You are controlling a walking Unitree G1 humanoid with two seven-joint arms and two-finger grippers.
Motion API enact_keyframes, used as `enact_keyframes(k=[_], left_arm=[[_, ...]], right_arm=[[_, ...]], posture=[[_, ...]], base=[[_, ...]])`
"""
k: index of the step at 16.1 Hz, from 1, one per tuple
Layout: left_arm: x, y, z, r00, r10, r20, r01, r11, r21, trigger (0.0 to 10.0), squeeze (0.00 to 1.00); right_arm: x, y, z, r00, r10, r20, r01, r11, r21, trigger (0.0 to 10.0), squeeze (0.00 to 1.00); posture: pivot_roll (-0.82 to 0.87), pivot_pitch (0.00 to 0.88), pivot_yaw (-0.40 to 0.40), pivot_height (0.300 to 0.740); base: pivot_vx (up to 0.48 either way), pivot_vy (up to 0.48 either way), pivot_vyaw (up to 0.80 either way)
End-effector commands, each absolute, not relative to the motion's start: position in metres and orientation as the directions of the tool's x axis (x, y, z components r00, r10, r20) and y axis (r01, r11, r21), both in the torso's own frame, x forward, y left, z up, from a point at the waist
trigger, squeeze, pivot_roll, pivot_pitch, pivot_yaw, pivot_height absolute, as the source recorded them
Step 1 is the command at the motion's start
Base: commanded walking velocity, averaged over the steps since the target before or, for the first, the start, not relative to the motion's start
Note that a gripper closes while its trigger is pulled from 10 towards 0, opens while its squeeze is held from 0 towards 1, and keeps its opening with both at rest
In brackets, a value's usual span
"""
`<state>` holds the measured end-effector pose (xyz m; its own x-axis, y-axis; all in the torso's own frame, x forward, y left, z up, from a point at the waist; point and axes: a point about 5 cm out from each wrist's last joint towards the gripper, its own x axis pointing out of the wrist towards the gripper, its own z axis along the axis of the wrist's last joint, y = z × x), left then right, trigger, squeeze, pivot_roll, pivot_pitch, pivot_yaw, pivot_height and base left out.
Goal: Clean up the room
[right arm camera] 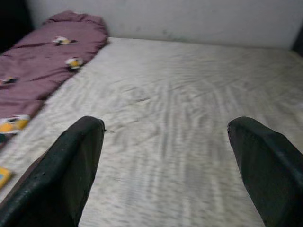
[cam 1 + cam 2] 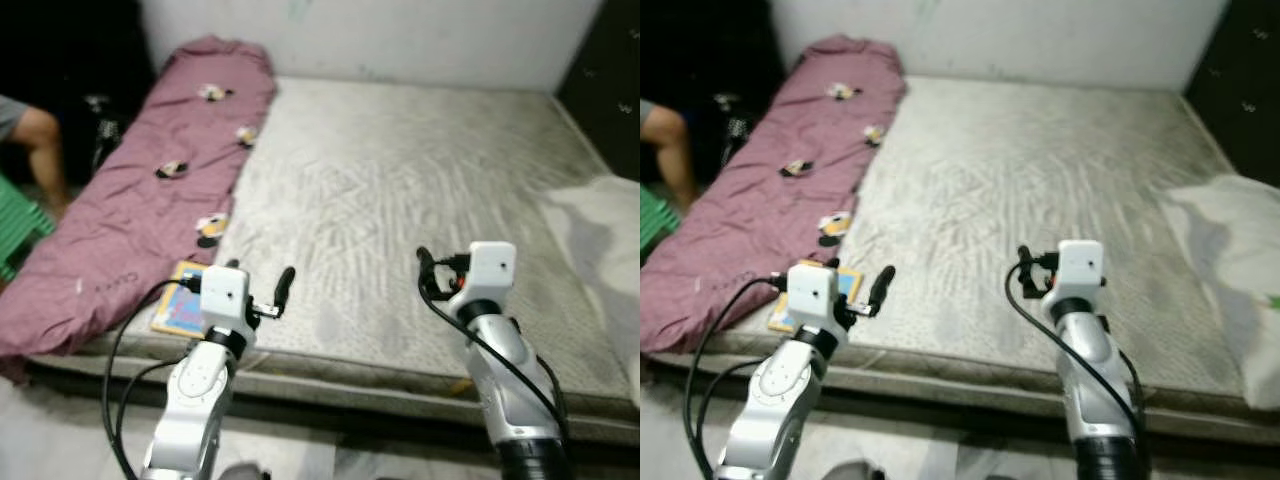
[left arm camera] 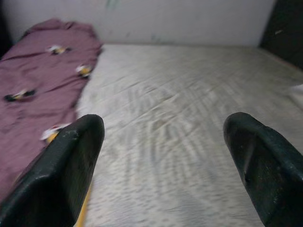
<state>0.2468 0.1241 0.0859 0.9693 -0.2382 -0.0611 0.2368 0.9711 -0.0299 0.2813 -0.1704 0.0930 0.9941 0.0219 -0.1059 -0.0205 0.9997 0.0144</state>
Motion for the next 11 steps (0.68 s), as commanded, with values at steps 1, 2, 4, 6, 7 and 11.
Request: enact_keyframes(k=[1,2,4,6,7,11], left_arm=[[0.2478,0.1275,0.0881,0.971,-0.232,-0.055,0.231,0.973,-0.025,10.0,0.00],[0.2481,0.1278,0.0881,0.971,-0.232,-0.056,0.231,0.973,-0.022,10.0,0.00],[0.2484,0.1279,0.0884,0.971,-0.233,-0.055,0.232,0.973,-0.017,10.0,0.00],[0.2487,0.1278,0.0894,0.970,-0.239,-0.049,0.238,0.971,-0.014,10.0,0.00],[0.2493,0.1285,0.0897,0.974,-0.222,-0.048,0.222,0.975,-0.011,10.0,0.00],[0.2507,0.1274,0.0864,0.975,-0.210,-0.076,0.208,0.977,-0.039,10.0,0.00]], right_arm=[[0.2833,-0.1669,0.0959,0.995,0.031,-0.098,-0.031,0.999,0.011,10.0,0.00],[0.2837,-0.1665,0.0958,0.995,0.032,-0.098,-0.031,0.999,0.011,10.0,0.00],[0.2844,-0.1668,0.0955,0.995,0.027,-0.097,-0.026,1.000,0.010,10.0,0.00],[0.2849,-0.1663,0.0952,0.995,0.026,-0.097,-0.025,1.000,0.011,10.0,0.00],[0.2851,-0.1660,0.0951,0.995,0.027,-0.098,-0.026,1.000,0.010,10.0,0.00],[0.2862,-0.1652,0.0949,0.995,0.025,-0.098,-0.024,1.000,0.017,10.0,0.00]], posture=[[-0.02,0.027,-0.009,0.740],[-0.01,0.026,-0.008,0.740],[-0.01,0.024,-0.007,0.740],[-0.01,0.020,-0.007,0.740],[-0.01,0.019,-0.007,0.740],[-0.01,0.026,-0.010,0.740]], base=[[0.330,0.000,0.00],[0.330,0.000,0.00],[0.326,0.000,0.00],[0.332,0.000,0.00],[0.307,0.000,0.00],[0.000,0.230,0.00]])
